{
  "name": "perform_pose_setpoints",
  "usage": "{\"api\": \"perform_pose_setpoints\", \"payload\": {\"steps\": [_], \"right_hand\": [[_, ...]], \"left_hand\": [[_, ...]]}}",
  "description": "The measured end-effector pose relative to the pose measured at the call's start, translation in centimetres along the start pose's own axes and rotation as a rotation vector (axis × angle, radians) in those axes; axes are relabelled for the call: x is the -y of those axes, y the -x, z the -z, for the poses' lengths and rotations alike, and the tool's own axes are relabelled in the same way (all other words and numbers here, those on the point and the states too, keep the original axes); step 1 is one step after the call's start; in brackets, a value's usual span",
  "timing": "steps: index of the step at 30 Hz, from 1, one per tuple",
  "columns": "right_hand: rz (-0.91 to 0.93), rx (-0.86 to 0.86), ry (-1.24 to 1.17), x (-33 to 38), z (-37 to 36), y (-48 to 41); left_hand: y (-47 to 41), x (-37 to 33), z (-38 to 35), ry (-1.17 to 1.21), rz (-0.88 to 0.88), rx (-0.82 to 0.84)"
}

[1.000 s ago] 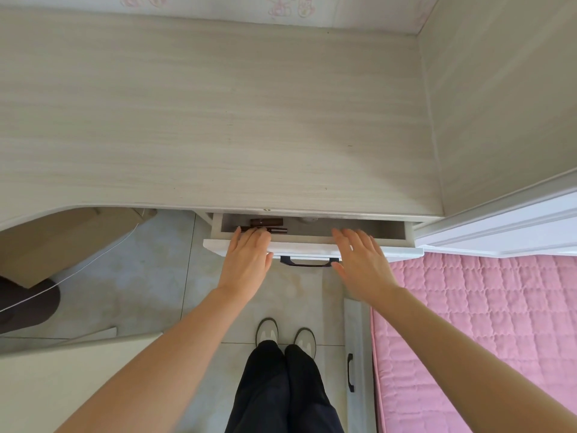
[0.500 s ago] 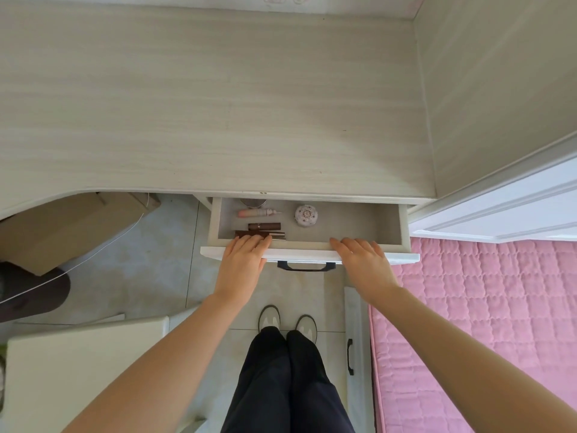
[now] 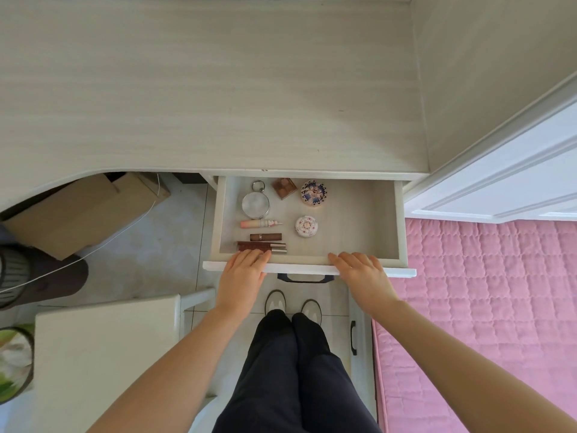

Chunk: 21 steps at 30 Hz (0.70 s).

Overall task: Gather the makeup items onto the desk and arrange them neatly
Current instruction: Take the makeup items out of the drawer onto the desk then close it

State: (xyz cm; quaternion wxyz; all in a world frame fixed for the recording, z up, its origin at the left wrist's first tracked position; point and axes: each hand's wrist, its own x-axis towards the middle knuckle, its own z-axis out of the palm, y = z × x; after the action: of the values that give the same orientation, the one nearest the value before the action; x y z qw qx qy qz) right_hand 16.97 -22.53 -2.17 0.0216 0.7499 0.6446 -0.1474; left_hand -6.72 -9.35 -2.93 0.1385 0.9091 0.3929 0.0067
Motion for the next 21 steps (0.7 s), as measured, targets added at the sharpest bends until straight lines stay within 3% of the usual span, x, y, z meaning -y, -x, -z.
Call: {"api": "perform_pose_setpoints", "payload": {"steps": [21], "right_hand": [[0.146, 0.23, -0.011, 0.0, 0.4, 4.0]], "left_hand": [[4.8, -2.0, 0.3, -0.057, 0.066, 0.148]]}}
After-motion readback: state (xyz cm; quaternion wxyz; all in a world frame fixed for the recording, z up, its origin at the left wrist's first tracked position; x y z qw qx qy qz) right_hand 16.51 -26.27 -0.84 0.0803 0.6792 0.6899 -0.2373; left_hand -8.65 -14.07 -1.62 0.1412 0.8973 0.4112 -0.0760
